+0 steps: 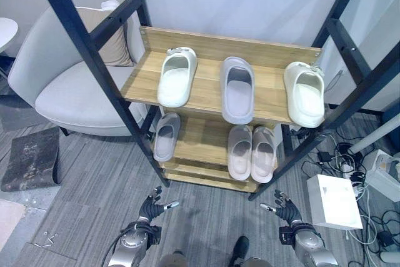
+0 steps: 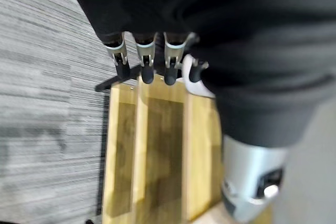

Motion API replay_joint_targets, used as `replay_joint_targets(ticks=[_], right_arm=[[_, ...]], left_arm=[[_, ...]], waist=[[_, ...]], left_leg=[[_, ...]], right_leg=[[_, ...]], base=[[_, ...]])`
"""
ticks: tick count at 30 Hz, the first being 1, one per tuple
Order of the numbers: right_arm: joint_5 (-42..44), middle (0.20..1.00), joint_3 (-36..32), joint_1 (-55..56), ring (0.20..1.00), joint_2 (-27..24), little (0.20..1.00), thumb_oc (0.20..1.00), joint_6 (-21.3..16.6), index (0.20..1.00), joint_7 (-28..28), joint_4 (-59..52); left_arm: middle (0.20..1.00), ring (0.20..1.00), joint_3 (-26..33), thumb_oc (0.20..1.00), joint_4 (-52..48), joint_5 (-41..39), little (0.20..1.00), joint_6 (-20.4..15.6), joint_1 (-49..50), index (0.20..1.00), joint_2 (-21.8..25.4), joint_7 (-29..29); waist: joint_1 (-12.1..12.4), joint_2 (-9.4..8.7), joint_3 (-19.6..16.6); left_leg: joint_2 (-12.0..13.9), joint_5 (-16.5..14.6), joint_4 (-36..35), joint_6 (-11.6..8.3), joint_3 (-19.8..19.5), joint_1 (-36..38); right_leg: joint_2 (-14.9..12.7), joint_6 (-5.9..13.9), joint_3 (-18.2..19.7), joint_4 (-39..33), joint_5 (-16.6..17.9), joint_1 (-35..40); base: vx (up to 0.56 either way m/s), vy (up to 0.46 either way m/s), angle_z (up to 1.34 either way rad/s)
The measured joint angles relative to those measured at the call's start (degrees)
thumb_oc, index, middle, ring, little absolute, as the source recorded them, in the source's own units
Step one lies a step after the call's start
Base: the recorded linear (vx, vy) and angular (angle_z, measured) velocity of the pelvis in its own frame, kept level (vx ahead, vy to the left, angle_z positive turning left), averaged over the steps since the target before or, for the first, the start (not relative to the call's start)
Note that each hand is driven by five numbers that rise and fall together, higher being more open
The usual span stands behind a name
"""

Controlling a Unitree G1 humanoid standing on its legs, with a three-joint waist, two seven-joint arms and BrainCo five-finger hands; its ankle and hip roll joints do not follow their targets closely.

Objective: Arrange the slippers neatly on the shoe rack.

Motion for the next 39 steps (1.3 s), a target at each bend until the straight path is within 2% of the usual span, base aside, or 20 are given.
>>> replay_joint_targets(ticks=[2,3,6,8,9,13,14,15,16,17,19,21,22,24,27,31,33,35,37,39], right_arm=[[0.0,1.0,-0.15,-0.27,1.0,-1.61,1.0,1.0,0.03,1.0,-0.03,-0.13],[0.0,1.0,-0.2,-0.19,1.0,-1.99,1.0,1.0,0.12,1.0,-0.08,-0.02],[-0.07,1.0,0.06,-0.42,1.0,-1.67,1.0,1.0,0.1,1.0,-0.07,0.06],[-0.66,1.0,0.25,-0.74,1.0,-0.78,1.0,1.0,0.08,1.0,0.08,-0.25],[-1.63,1.0,0.7,-0.6,1.0,-0.41,1.0,1.0,0.14,1.0,0.14,-1.12],[-10.49,1.0,4.24,0.98,1.0,-3.71,1.0,1.0,0.31,1.0,1.37,-13.14],[-13.1,1.0,4.56,1.84,1.0,-5.4,1.0,1.0,0.29,1.0,1.76,-17.58],[-16.66,1.0,4.3,4.47,1.0,-9.61,1.0,1.0,0.04,1.0,2.66,-27.48],[-18.7,1.0,2.3,6.5,1.0,-11.72,1.0,1.0,-2.59,1.0,3.63,-34.41],[-19.25,1.0,1.62,6.93,1.0,-12.09,1.0,1.0,-3.28,1.0,3.97,-36.1],[-17.16,1.0,-2.6,12.32,1.0,-12.64,1.0,1.0,-4.01,1.0,8.03,-45.71],[-14.71,1.0,-2.49,15.85,1.0,-16.54,1.0,1.0,-4.67,1.0,12.25,-52.67],[-11.28,1.0,-5.7,19.96,1.0,-18.85,1.0,1.0,-4.32,1.0,15.05,-60.36],[-7.06,1.0,-7.89,19.23,1.0,-22.7,1.0,1.0,-6.43,1.0,16.58,-66.69],[-3.35,1.0,-11.38,16.91,1.0,-25.36,1.0,1.0,-8.4,1.0,16.97,-70.31],[-3.99,1.0,-12.89,9.68,1.0,-24.77,1.0,1.0,-9.62,1.0,13.7,-69.45],[-9.18,1.0,-13.08,0.98,1.0,-19.77,1.0,1.0,-9.92,1.0,8.3,-66.21],[-14.94,1.0,-11.78,-5.07,1.0,-18.23,1.0,1.0,-10.76,1.0,2.31,-63.1],[-22.09,1.0,-8.85,-12.51,1.0,-15.47,1.0,1.0,-10.38,1.0,-3.36,-56.59],[-28.28,1.0,-7.68,-16.35,1.0,-16.02,1.0,1.0,-9.22,1.0,-6.61,-52.72]], left_arm=[[1.0,1.0,-0.02,1.0,-0.02,0.0,1.0,-0.02,-0.4,1.0,-0.8,0.03],[1.0,1.0,-0.12,1.0,0.19,0.04,1.0,0.02,-0.51,1.0,-1.08,0.07],[1.0,1.0,-1.61,1.0,0.75,0.21,1.0,0.08,-0.93,1.0,-1.23,0.07],[1.0,1.0,-1.62,1.0,1.61,0.26,1.0,0.45,-0.64,1.0,-1.06,0.11],[1.0,1.0,-1.61,1.0,1.58,0.26,1.0,0.46,-0.71,1.0,-0.44,0.1],[1.0,1.0,-1.27,1.0,1.12,0.44,1.0,0.33,-1.23,1.0,1.76,0.12],[1.0,1.0,-0.96,1.0,1.01,0.92,1.0,0.32,-1.26,1.0,2.1,0.09],[1.0,1.0,-0.85,1.0,-0.15,2.36,1.0,0.3,-0.74,1.0,2.97,0.12],[1.0,1.0,-0.35,1.0,-0.6,2.81,1.0,-0.12,0.46,1.0,3.41,0.13],[1.0,1.0,0.07,1.0,-0.44,2.88,1.0,-0.11,0.9,1.0,3.69,0.15],[1.0,1.0,0.92,1.0,0.22,4.89,1.0,-0.05,1.63,1.0,2.78,0.11],[1.0,1.0,0.62,1.0,0.22,5.05,1.0,-0.06,1.67,1.0,1.78,-0.07],[1.0,1.0,0.86,1.0,0.32,5.35,1.0,-0.2,1.22,1.0,0.79,-0.06],[1.0,1.0,0.72,1.0,1.88,5.36,1.0,-0.52,1.44,1.0,0.73,-0.09],[1.0,1.0,0.66,1.0,2.65,5.33,1.0,-0.97,2.21,1.0,0.51,-0.13],[1.0,1.0,-0.44,1.0,2.53,5.16,1.0,-1.3,3.32,1.0,0.29,-0.16],[1.0,1.0,-1.96,1.0,2.5,4.78,1.0,-1.41,3.71,1.0,0.27,-0.03],[1.0,1.0,-2.87,1.0,2.23,4.73,1.0,-1.82,4.16,1.0,-0.65,0.21],[1.0,1.0,-4.34,1.0,1.83,4.75,1.0,-1.92,4.29,1.0,-0.7,0.09],[1.0,1.0,-4.34,1.0,1.87,4.76,1.0,-1.97,4.99,1.0,-0.35,0.22]], waist=[[-0.65,1.27,0.88],[-0.86,1.61,1.06],[-0.63,2.53,1.56],[-0.23,1.69,1.83],[-0.09,0.83,1.8],[-0.46,-0.04,1.46],[-0.43,-0.01,1.43],[-0.58,0.0,1.43],[-0.78,-0.13,1.28],[-0.79,-0.2,1.27],[-1.4,-0.8,0.6],[-3.07,-1.44,0.27],[-3.95,-1.7,-0.03],[-5.07,-2.3,-1.25],[-6.02,-2.97,-3.17],[-5.87,-2.53,-5.93],[-5.45,-1.74,-6.43],[-3.47,-0.68,-7.11],[-2.28,-0.45,-7.16],[0.04,-0.4,-6.91]], left_leg=[[0.54,0.65,-7.86,0.38,0.85,-0.25],[0.94,1.84,-13.48,0.35,2.15,0.5],[1.91,5.94,-22.55,0.38,1.98,1.66],[1.28,10.0,-25.37,0.97,3.08,3.27],[0.34,10.18,-26.74,1.34,3.32,4.21],[-1.87,10.89,-28.26,2.56,3.46,5.51],[-2.09,10.76,-28.26,2.71,3.45,5.57],[-2.33,10.58,-28.28,2.99,3.77,5.93],[-2.29,10.55,-28.27,3.04,4.26,6.58],[-2.25,10.44,-28.28,3.17,4.57,7.08],[-2.16,9.78,-28.28,3.11,5.1,8.16],[-2.16,9.76,-28.28,3.1,5.24,8.19],[-2.25,9.68,-28.3,3.03,5.84,8.41],[-2.01,8.75,-28.32,2.63,7.13,9.27],[-1.93,8.37,-28.67,2.53,8.01,9.79],[-2.11,8.09,-28.67,3.03,8.09,9.13],[-2.22,8.16,-28.68,3.03,8.18,9.13],[-2.38,8.43,-28.67,3.18,7.74,8.44],[-2.33,8.83,-28.62,3.08,7.34,8.46],[-2.44,9.46,-28.57,3.02,6.16,7.91]], right_leg=[[0.6,-0.23,-0.44,-0.02,-0.17,-0.15],[0.89,-0.2,-1.16,0.0,-0.43,-0.58],[1.67,0.32,-1.39,0.0,-0.23,-0.9],[1.03,1.76,-0.6,0.02,0.42,-0.82],[0.23,2.29,-0.2,0.02,0.47,-0.73],[-1.67,4.76,-0.02,0.06,1.37,-0.11],[-1.87,4.84,-0.02,0.06,1.43,-0.03],[-2.05,4.78,0.3,0.33,1.72,0.08],[-2.07,4.91,0.5,0.34,1.82,0.58],[-2.04,4.96,0.65,0.35,1.78,1.0],[-1.86,5.28,1.83,0.36,1.46,1.55],[-1.86,5.3,2.0,0.36,1.45,1.47],[-1.88,5.29,2.54,0.37,1.46,1.43],[-1.82,5.54,3.7,0.36,1.28,1.32],[-1.96,5.98,4.89,0.35,0.91,1.36],[-2.26,5.62,4.97,0.29,0.68,0.94],[-2.38,5.72,5.0,0.2,0.77,0.81],[-2.56,6.0,4.54,0.24,1.0,0.46],[-2.2,6.58,4.37,0.34,1.47,0.52],[-2.23,6.69,3.03,0.35,1.33,0.73]], base=[[0.15,0.067,0.19],[0.14,0.07,0.12],[0.09,0.061,0.07],[0.07,0.089,-0.18],[0.08,0.102,-0.1],[0.03,0.075,0.05],[0.02,0.082,-0.02],[0.01,0.095,-0.07],[0.01,0.083,-0.12],[0.0,0.076,-0.19],[-0.01,0.072,-0.19],[0.0,0.088,-0.1],[0.01,0.059,-0.16],[0.01,0.047,-0.35],[0.0,0.046,-0.21],[0.0,0.05,-0.01],[-0.01,0.038,0.02],[-0.01,0.03,0.07],[0.0,0.026,0.16],[0.01,0.033,0.27]])
